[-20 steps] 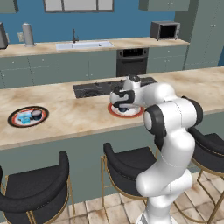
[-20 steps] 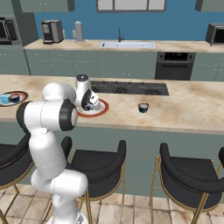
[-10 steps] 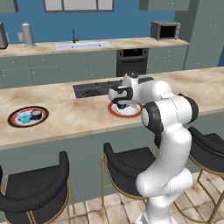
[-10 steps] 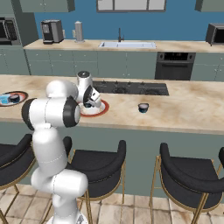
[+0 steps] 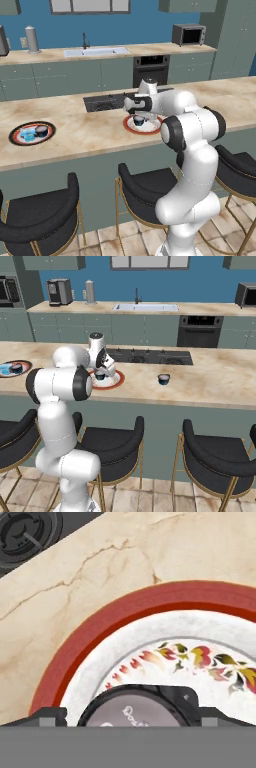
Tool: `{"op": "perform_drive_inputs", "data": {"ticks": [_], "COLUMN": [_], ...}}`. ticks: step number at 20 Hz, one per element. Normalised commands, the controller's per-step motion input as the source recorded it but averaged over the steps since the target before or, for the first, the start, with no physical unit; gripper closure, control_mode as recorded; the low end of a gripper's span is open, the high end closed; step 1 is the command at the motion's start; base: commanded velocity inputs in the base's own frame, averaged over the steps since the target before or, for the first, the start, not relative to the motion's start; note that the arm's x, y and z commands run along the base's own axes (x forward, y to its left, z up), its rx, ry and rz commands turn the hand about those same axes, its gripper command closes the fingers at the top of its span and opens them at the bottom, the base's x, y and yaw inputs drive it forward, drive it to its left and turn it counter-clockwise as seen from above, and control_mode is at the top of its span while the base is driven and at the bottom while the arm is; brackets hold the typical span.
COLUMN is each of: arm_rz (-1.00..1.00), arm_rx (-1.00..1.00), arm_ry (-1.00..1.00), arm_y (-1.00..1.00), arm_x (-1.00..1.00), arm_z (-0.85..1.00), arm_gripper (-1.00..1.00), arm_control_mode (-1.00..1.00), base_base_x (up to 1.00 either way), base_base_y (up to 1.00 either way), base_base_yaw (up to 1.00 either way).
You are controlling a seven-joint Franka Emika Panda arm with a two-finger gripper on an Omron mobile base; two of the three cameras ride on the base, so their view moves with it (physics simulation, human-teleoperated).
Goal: Place two yogurt containers on each plate.
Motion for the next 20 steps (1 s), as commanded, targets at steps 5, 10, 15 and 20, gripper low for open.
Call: {"op": "perform_drive_inputs", "data": {"ticks": [5, 10, 15, 20], "arm_rz": [-0.07, -0.10, -0.15, -0.20], "arm_rx": [0.00, 0.00, -0.05, -0.02], "arm_ry": [-0.02, 0.00, 0.05, 0.21], "arm_y": [-0.23, -0.74, -0.76, -0.98], "arm_x": [-0.02, -0.05, 0.00, 0.03], "arm_z": [0.24, 0.17, 0.03, 0.00], "arm_gripper": [-1.00, -1.00, -1.00, -1.00], "arm_control_mode": [-1.00, -1.00, -1.00, -1.00], "base_base_x": [0.00, 0.00, 0.00, 0.00], "base_base_y": [0.00, 0.00, 0.00, 0.00], "base_base_yaw": [0.00, 0.00, 0.00, 0.00]}}
